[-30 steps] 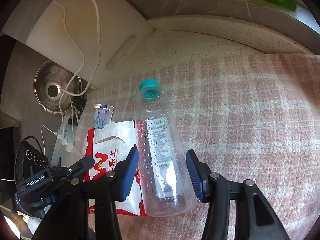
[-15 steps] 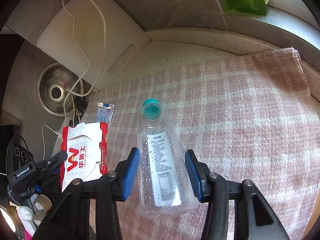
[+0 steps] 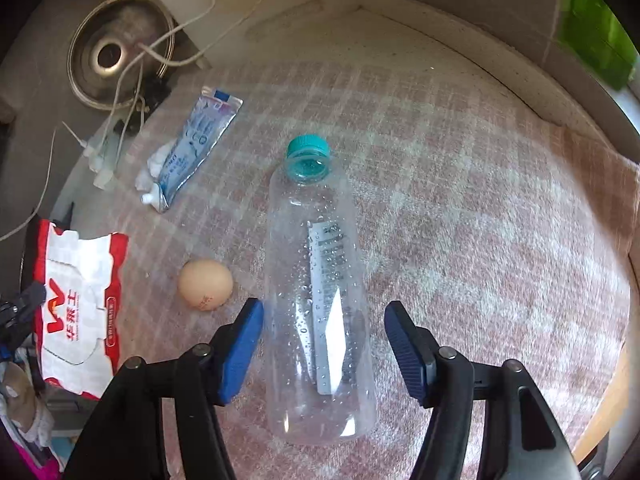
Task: Collect trash
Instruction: 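Lift the wrapper and bottle and carry both over the blue basket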
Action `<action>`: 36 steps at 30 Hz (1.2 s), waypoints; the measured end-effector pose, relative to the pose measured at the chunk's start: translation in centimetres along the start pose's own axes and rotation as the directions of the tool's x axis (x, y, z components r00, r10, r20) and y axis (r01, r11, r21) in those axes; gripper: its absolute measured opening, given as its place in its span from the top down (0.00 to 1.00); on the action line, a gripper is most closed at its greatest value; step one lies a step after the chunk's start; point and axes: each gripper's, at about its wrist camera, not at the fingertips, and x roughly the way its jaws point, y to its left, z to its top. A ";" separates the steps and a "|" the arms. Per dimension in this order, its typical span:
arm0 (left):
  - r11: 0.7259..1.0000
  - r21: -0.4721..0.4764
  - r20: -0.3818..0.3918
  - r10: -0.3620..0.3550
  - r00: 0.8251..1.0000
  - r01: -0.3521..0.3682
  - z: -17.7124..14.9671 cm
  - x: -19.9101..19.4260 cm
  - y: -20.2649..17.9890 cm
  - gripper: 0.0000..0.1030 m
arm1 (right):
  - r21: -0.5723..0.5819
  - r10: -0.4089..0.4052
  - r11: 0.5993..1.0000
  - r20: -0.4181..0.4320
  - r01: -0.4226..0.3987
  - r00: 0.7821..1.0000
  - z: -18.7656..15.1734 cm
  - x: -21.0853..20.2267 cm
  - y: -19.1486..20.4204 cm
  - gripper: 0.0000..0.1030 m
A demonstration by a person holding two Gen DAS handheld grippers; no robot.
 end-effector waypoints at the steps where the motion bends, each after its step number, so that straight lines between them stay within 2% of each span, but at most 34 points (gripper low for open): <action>1: 1.000 0.000 0.000 0.007 1.000 -0.007 -0.4 -0.5 0.5 0.87 | -0.020 -0.014 1.000 -0.011 0.013 1.000 0.1 0.4 0.4 0.45; 5: 0.999 -0.011 0.002 0.032 1.000 -0.031 -1.6 -2.0 2.5 0.87 | -0.057 -0.065 0.996 0.007 0.066 0.998 0.0 0.7 1.6 0.46; 12: 0.998 -0.001 -0.009 0.060 0.998 -0.060 -3.4 -4.2 5.4 0.87 | -0.006 -0.014 1.000 0.092 0.014 0.996 -2.8 -2.8 3.0 0.46; 22: 0.997 0.036 -0.062 0.063 0.996 -0.061 -6.0 -6.9 8.9 0.87 | 0.083 0.111 0.988 0.206 -0.130 0.972 -11.4 -8.6 6.8 0.46; 32: 0.988 0.121 -0.113 0.112 0.987 -0.098 -9.6 -9.6 12.1 0.87 | 0.106 0.206 0.967 0.206 -0.231 0.956 -19.6 -9.4 13.8 0.46; 36: 0.984 0.138 -0.124 0.128 0.984 -0.111 -11.1 -10.3 13.5 0.87 | 0.108 0.222 0.964 0.182 -0.244 0.958 -22.3 -8.7 16.6 0.46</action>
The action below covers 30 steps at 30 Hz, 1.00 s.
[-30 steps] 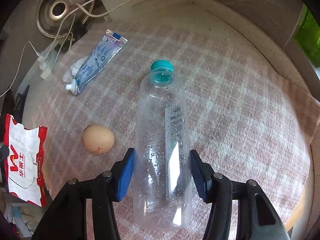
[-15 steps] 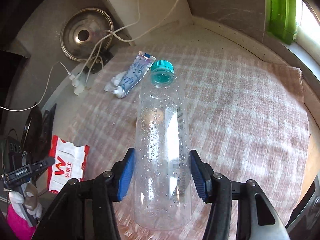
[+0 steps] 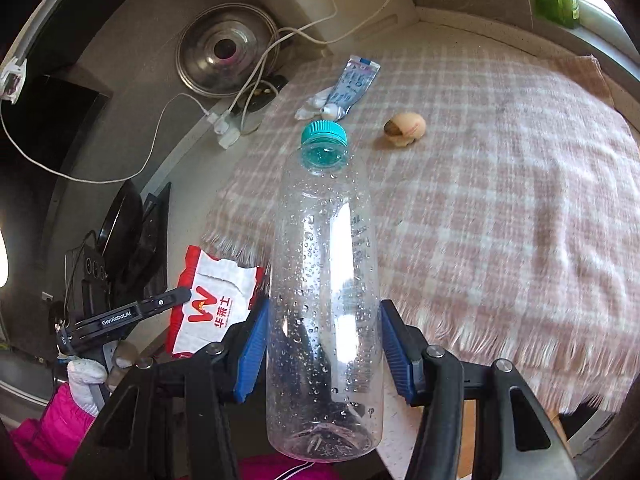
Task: Collect trash
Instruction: 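Lift the wrapper and bottle and carry both over the blue basket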
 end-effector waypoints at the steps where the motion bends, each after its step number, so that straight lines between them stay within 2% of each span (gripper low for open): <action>1: 1.000 0.003 -0.004 0.004 1.000 -0.004 -0.4 0.0 0.3 0.87 | 0.001 0.005 1.000 -0.009 -0.005 1.000 -0.6 0.3 0.5 0.46; 9: 0.996 0.049 -0.052 0.078 0.996 -0.076 -3.4 1.7 2.8 0.87 | 0.002 0.023 1.000 -0.072 -0.023 0.997 -4.8 2.6 3.7 0.46; 16: 0.977 0.139 -0.117 0.176 0.977 -0.159 -6.3 4.9 4.4 0.87 | -0.045 -0.037 0.999 -0.156 0.030 0.987 -7.6 6.2 5.8 0.46; 23: 0.969 0.164 -0.186 0.216 0.958 -0.186 -8.2 8.0 6.2 0.87 | -0.038 -0.064 0.998 -0.250 0.057 0.966 -11.0 10.5 6.1 0.46; 30: 0.965 0.171 -0.226 0.234 0.945 -0.198 -9.0 10.5 6.9 0.87 | -0.052 -0.113 0.993 -0.310 0.102 0.944 -12.6 14.3 5.8 0.46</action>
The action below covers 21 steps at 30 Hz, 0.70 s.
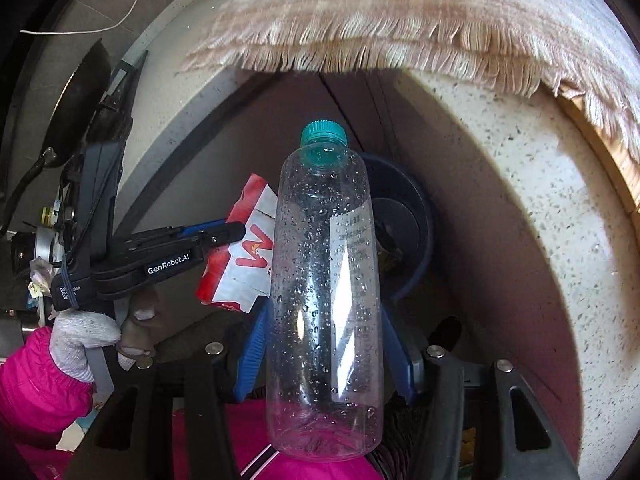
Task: Collect trash
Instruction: 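Lift the wrapper and bottle and carry both over the blue basket, then open the left tool and right tool to drop wrapper and bottle into basket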
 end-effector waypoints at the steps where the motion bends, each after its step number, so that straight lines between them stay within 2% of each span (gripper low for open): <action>1: 1.000 0.005 -0.004 0.004 1.000 -0.004 0.0 0.3 -0.1 0.87 | 0.000 -0.007 1.000 -0.008 0.007 1.000 0.0 0.5 0.0 0.46; 10: 1.000 0.016 -0.029 0.023 0.999 -0.023 0.5 2.7 -0.5 0.87 | 0.014 -0.063 0.998 -0.040 0.064 0.997 1.4 3.9 0.6 0.46; 21: 0.999 0.000 -0.042 0.045 0.998 -0.045 2.5 4.3 0.0 0.87 | 0.044 -0.077 0.996 -0.053 0.079 0.996 2.0 5.9 1.4 0.45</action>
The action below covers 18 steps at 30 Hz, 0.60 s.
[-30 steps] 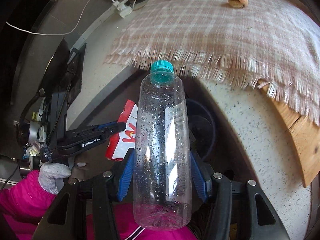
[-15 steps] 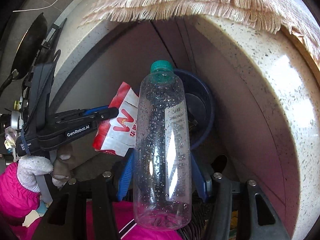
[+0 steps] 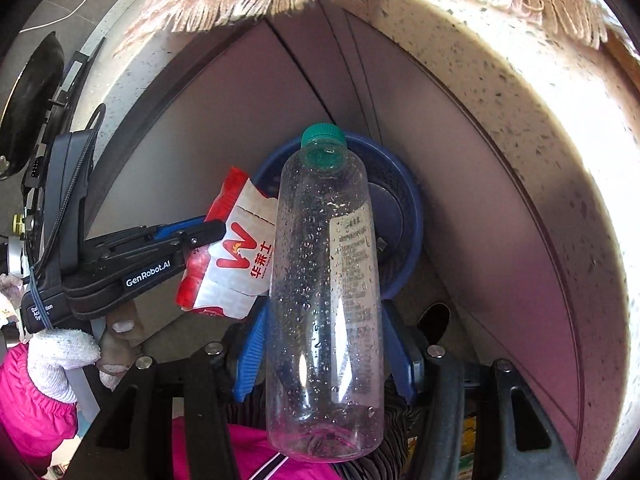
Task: Collect trash
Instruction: 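Open the left tool and right tool to drop wrapper and bottle into basket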
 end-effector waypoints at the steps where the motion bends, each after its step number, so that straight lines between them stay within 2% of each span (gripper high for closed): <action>1: 1.000 0.001 0.001 -0.001 1.000 0.001 -0.4 -0.5 0.1 0.86 | -0.003 -0.002 1.000 0.000 0.002 1.000 0.0 -0.1 0.0 0.45; 13: 1.000 0.021 0.026 0.011 1.000 -0.011 0.1 -2.2 -0.1 0.81 | -0.010 0.002 1.000 0.008 -0.002 1.000 -0.5 -0.1 -0.6 0.42; 18: 0.999 0.026 0.025 0.022 0.999 -0.022 0.5 -2.4 -0.1 0.80 | -0.020 0.018 1.000 0.014 -0.018 1.000 -0.3 -1.8 -1.6 0.41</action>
